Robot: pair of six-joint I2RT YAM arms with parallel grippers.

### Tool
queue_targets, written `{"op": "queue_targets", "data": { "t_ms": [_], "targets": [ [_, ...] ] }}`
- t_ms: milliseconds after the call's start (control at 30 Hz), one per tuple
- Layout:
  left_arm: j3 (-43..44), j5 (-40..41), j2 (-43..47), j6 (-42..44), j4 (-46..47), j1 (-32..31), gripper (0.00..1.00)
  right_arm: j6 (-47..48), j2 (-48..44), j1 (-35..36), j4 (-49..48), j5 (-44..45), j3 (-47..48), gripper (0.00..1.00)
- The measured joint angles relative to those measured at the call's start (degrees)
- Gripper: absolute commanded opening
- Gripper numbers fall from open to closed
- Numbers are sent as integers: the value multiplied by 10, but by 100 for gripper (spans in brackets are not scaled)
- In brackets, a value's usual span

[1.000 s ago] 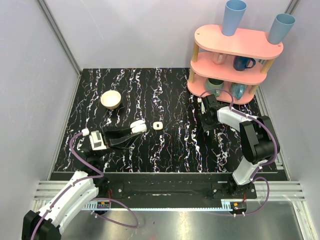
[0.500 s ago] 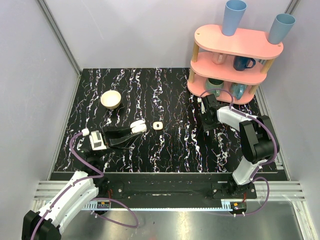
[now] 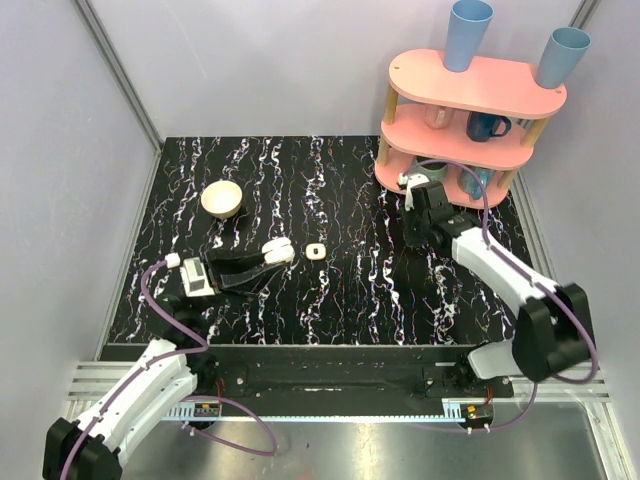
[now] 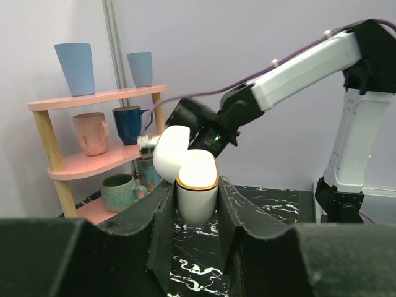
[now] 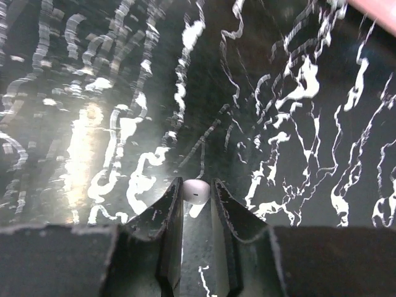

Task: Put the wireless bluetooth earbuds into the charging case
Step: Insert the right earbud into the right side groove of the charging case.

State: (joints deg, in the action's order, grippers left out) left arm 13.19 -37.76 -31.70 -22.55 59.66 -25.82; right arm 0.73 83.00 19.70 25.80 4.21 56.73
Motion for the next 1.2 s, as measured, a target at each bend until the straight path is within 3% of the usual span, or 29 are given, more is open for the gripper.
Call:
{"op": "queue_targets", "data": {
  "t_ms": [367,733,1200],
  "targets": [
    [16,2,-7,0,-22,0,0,51,-193,205,-114,134,8,17],
    [28,24,-6,3,-71,0,0,206,-204,396,-314,232,26,18],
    [30,46,-5,6,-85,0,0,260,-201,504,-435,209,51,17]
  ]
}}
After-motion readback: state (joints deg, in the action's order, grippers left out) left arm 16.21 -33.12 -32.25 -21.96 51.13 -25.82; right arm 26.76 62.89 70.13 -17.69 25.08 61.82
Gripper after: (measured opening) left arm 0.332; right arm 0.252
